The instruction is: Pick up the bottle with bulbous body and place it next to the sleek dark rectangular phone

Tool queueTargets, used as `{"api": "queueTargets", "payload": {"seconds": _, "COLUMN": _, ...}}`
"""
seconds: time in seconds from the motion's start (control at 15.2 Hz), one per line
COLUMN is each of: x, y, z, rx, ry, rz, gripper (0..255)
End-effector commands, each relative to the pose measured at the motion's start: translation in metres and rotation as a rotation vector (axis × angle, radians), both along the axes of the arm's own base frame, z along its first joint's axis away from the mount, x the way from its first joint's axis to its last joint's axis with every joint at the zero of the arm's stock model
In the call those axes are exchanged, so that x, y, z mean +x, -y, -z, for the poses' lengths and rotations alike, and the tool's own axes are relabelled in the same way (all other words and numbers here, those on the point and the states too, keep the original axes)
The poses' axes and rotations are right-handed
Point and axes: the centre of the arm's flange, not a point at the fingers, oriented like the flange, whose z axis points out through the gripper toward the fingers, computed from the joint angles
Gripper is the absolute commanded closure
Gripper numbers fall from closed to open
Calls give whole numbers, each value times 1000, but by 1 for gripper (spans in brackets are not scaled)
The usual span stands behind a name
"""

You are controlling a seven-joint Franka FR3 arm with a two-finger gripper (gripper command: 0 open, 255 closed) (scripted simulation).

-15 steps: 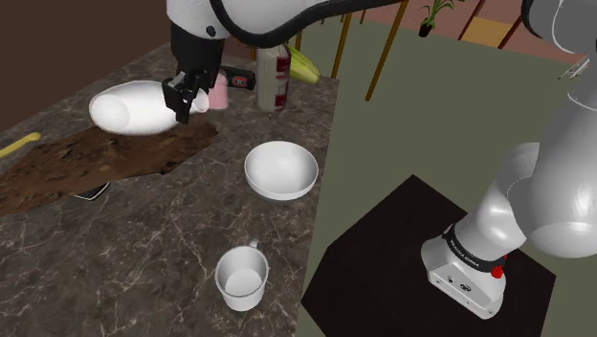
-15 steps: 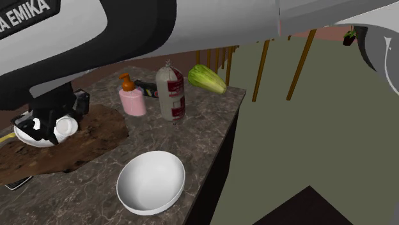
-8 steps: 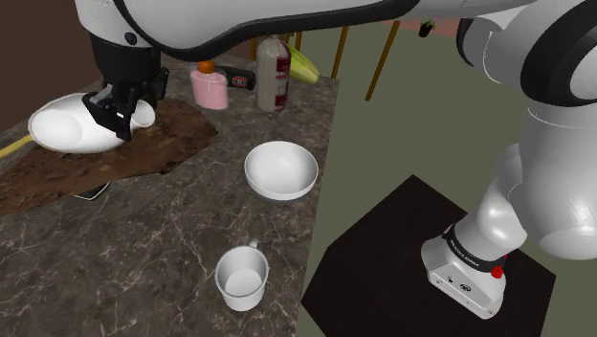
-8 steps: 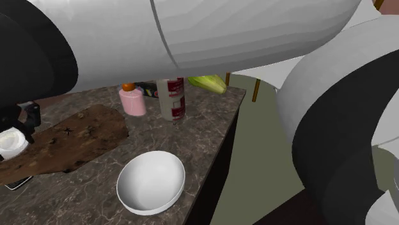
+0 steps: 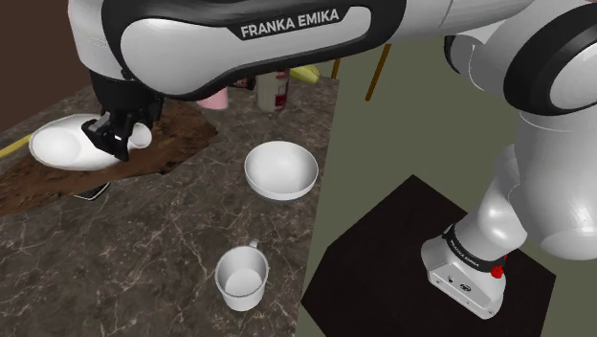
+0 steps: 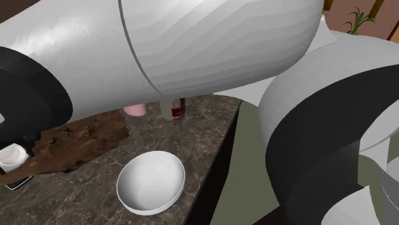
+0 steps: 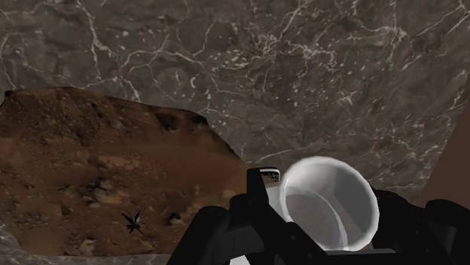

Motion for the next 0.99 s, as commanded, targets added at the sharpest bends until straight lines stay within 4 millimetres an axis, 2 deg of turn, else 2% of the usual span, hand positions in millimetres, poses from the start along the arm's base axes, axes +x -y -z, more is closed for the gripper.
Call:
{"api": "queueTargets", "payload": {"seconds": 0.0, "x": 0, "y": 0, "z": 9, "rx": 1, "ry": 1, "rz": 0, "gripper": 255}}
{"api": "queueTargets", "payload": {"seconds": 0.92, "x": 0, "y": 0, "z": 83, "rx": 1, "ry": 1, "rz": 0, "gripper": 255}}
